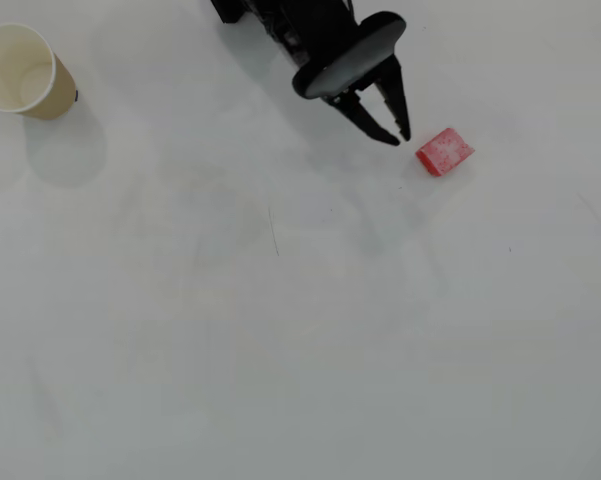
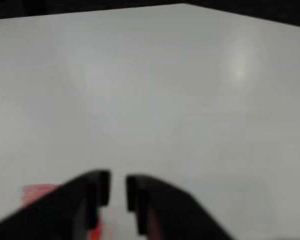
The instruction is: Pick up the cube and drop it in the cup.
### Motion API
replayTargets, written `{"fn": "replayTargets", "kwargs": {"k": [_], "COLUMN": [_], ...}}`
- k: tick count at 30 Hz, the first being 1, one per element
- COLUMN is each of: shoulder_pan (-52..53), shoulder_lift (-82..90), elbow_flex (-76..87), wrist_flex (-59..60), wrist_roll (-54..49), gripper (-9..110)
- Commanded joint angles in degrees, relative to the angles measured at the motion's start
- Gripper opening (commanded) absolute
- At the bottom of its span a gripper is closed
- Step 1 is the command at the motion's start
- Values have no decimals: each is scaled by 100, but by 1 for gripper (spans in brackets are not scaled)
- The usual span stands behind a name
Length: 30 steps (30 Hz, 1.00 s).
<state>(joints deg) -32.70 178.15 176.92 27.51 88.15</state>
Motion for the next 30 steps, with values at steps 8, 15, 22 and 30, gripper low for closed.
{"fn": "replayTargets", "kwargs": {"k": [8,15,22,30], "shoulder_pan": [-800,-1037,-1020,-1046], "shoulder_lift": [176,176,176,176], "elbow_flex": [202,202,202,202], "wrist_flex": [-26,615,1107,1187], "wrist_roll": [-53,-44,-26,9], "gripper": [0,0,0,1]}}
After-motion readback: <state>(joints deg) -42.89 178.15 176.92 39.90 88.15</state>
